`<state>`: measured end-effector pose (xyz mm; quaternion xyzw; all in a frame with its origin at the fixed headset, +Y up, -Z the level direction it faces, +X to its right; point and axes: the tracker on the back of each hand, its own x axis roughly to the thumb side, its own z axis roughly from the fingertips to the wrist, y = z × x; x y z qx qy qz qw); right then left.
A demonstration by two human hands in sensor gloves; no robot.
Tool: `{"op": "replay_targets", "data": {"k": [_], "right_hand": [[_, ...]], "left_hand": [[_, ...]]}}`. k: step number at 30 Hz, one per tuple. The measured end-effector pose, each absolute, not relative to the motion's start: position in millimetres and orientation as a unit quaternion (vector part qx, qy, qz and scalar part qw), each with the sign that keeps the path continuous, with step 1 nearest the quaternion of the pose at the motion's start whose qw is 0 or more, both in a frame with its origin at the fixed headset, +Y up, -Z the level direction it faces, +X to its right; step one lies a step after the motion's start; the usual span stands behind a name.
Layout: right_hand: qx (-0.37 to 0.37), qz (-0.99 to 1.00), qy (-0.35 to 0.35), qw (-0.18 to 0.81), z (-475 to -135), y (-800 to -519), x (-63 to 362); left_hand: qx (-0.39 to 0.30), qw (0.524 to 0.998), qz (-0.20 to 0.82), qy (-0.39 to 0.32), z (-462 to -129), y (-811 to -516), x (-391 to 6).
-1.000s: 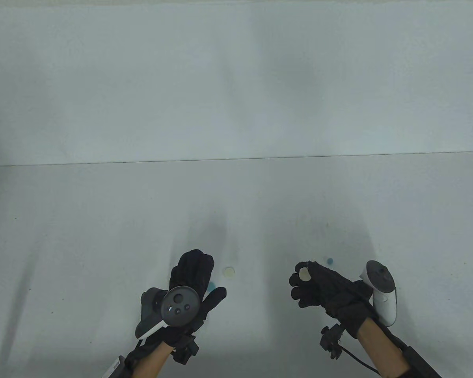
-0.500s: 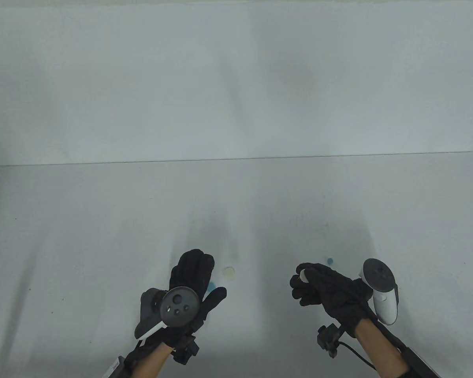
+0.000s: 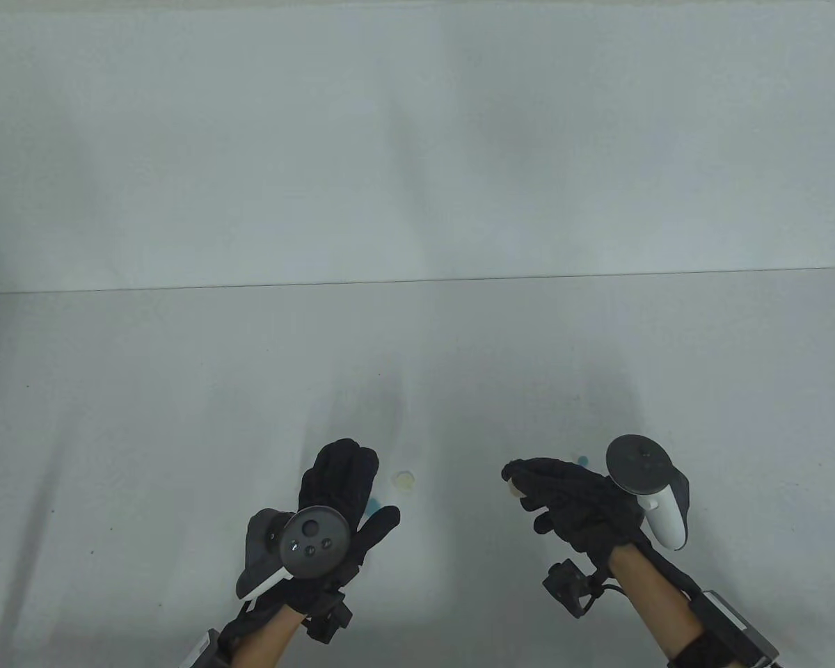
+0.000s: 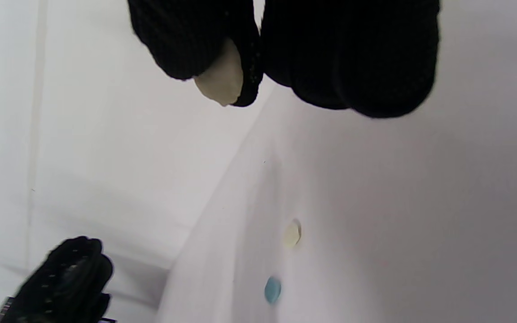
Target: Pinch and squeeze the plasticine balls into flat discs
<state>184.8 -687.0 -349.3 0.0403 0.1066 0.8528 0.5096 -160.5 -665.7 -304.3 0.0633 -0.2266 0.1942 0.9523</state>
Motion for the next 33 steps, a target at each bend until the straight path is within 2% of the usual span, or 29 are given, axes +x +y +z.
{"op": "replay_targets", "data": {"k": [3,11,17,25,33], "right_hand": [[0.051,0.886,0.097,0.451,-359.4,-682.4,171.2],[0.045,0.911,0.087,0.400,-386.9,-690.2,140.0],[0.036,0.927,0.087,0.362,-407.2,-705.9,120.0],[0.038,0.926,0.149,0.344,-430.0,-730.3,97.9],[0.035,0.952,0.125,0.277,-439.5,-746.8,88.2]], "left_hand": [[0.062,0.953,0.194,-0.225,-304.4,-665.5,-160.9],[0.063,0.952,0.199,-0.224,-304.8,-664.5,-162.0],[0.063,0.952,0.204,-0.220,-305.5,-663.8,-163.6],[0.060,0.952,0.203,-0.221,-305.9,-664.2,-163.4],[0.061,0.952,0.204,-0.221,-306.0,-663.6,-163.7]]}}
